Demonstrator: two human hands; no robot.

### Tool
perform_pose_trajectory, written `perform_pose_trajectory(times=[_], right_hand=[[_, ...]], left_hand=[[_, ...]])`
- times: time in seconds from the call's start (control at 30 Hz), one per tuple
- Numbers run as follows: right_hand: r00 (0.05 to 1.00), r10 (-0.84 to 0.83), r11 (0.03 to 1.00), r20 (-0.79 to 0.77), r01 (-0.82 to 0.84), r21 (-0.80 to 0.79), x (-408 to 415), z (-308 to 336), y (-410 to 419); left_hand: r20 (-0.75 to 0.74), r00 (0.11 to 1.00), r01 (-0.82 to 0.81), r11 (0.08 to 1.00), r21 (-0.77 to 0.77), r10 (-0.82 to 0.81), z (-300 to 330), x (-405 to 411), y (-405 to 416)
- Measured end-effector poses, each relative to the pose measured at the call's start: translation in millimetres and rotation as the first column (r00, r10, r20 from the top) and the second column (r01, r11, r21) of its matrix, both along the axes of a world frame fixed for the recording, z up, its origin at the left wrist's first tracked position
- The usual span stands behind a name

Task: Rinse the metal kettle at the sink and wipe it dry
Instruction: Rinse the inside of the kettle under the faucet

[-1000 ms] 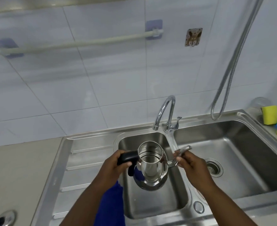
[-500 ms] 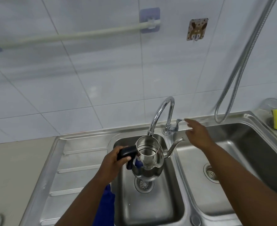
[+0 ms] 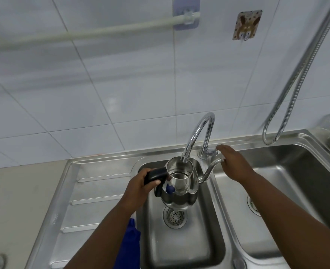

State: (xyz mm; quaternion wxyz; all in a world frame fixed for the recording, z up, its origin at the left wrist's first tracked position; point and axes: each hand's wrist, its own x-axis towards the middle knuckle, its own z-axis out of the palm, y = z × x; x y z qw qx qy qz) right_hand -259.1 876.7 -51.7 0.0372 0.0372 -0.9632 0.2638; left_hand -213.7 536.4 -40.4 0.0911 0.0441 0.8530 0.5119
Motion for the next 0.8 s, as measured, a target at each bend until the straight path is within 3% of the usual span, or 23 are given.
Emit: perform_pose_trajectory(times=[0.13,0.23,0.3,0.37,0.47,0.8], right_hand=[[1.0,-0.01,0.999,-0.016,0.009,-0.038,19.3,-15.8,-0.4],[0.99,-0.024,0.998,-0.141,0.015,-0.062,31.6,-20.9,-6.3],[0.974,-0.107,0.976,-0.2,0.065,-0.208,38.3,-18.2,-18.2],[0.972,-0.194,0.911,-0.132,0.129,-0.391,42.7,-14.0,-31.9],[0.975,-0.22,0.837,0.006,0.192,-0.512,43.5,-13.9,-42.0],[0.974,-0.221,0.814,0.057,0.216,-0.539,40.9,-16.3,-41.2]], left_hand=[[0.01,1.0,0.01,1.0,0.015,-0.01,-1.6,-5.9,1.3],[0.008,1.0,0.012,1.0,0.01,-0.012,-4.3,-10.9,0.5],[0.011,1.0,0.013,1.0,0.008,-0.013,-5.9,-13.7,0.5],[0.017,1.0,0.006,1.0,0.009,-0.007,-6.9,-16.0,1.3],[0.014,1.0,-0.003,1.0,0.015,0.003,-5.8,-18.7,2.4],[0.022,1.0,0.004,1.0,0.007,-0.004,-8.0,-23.0,3.2]])
